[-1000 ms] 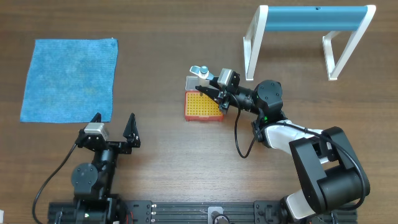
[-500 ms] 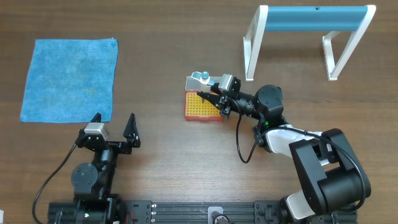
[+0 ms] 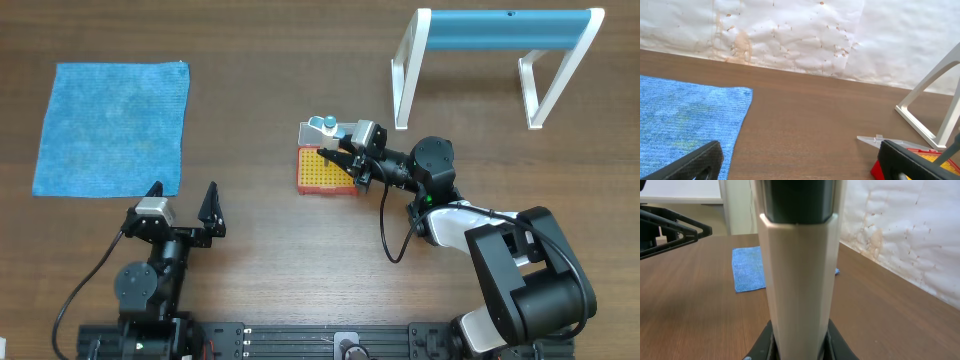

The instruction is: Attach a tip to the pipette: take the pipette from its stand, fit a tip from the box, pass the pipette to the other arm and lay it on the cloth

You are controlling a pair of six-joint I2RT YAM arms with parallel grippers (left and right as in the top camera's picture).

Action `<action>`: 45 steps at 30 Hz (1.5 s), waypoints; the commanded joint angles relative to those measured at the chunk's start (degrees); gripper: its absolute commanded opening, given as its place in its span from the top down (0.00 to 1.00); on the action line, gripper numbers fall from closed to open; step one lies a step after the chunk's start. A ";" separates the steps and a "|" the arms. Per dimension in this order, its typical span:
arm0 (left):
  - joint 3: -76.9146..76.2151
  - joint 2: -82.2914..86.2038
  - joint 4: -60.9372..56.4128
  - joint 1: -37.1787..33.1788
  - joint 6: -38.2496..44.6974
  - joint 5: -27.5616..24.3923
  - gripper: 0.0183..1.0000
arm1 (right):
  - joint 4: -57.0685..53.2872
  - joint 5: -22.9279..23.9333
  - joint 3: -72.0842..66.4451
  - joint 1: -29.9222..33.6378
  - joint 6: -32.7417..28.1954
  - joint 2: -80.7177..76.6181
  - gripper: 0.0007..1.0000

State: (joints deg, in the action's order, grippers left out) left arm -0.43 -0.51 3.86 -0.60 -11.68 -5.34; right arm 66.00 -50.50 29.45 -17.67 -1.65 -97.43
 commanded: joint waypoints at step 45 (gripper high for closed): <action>0.11 0.31 0.42 -0.02 -0.31 0.44 0.00 | -8.37 -0.11 5.55 -0.26 3.50 6.49 0.92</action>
State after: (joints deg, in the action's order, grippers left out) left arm -0.43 -0.51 3.86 -0.60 -11.70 -5.34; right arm 57.32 -49.69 32.03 -17.74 1.17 -93.01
